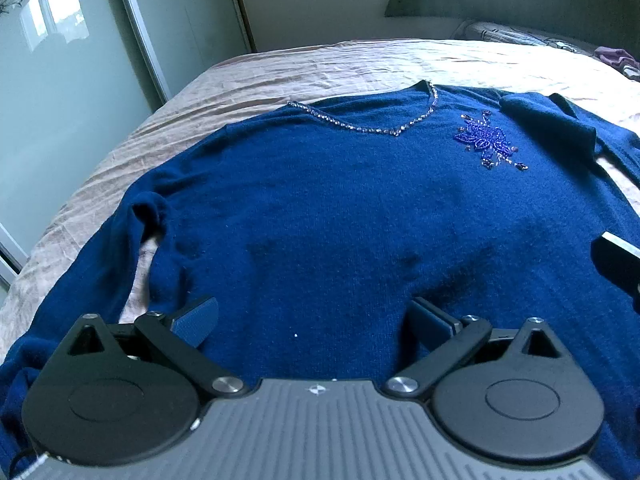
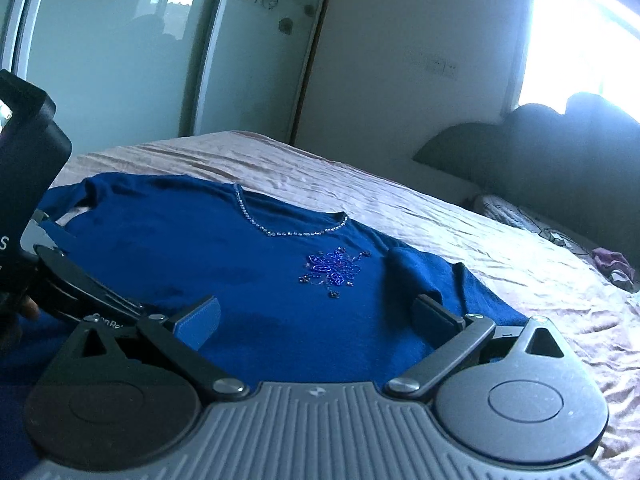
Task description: Fold small clothes
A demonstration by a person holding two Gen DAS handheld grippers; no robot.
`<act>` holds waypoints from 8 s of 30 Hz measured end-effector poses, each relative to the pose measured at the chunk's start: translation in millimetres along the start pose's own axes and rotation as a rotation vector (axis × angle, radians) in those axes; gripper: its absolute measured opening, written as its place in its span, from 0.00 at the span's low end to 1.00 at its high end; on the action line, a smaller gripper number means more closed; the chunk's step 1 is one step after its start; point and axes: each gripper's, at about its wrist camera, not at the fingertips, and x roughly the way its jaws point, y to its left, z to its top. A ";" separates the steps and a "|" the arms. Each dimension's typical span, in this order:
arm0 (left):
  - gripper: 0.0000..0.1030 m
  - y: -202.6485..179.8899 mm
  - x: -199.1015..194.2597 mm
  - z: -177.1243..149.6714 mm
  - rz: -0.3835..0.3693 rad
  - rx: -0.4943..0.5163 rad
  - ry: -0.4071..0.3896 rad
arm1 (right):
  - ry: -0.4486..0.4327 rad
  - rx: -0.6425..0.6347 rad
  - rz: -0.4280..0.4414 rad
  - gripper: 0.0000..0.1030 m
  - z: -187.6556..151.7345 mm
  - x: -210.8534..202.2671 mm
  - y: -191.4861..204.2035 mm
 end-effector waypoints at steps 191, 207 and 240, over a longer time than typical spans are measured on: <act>1.00 -5.6 24.8 40.9 0.014 0.092 -0.031 | -0.103 0.829 -0.177 0.10 -33.7 29.6 -310.0; 1.00 30.9 26.3 37.4 0.082 0.006 -0.020 | -0.130 0.668 0.122 0.11 40.6 84.2 -170.6; 1.00 54.3 36.0 26.9 0.091 -0.042 0.001 | -0.036 0.464 0.401 0.11 99.5 151.6 -11.2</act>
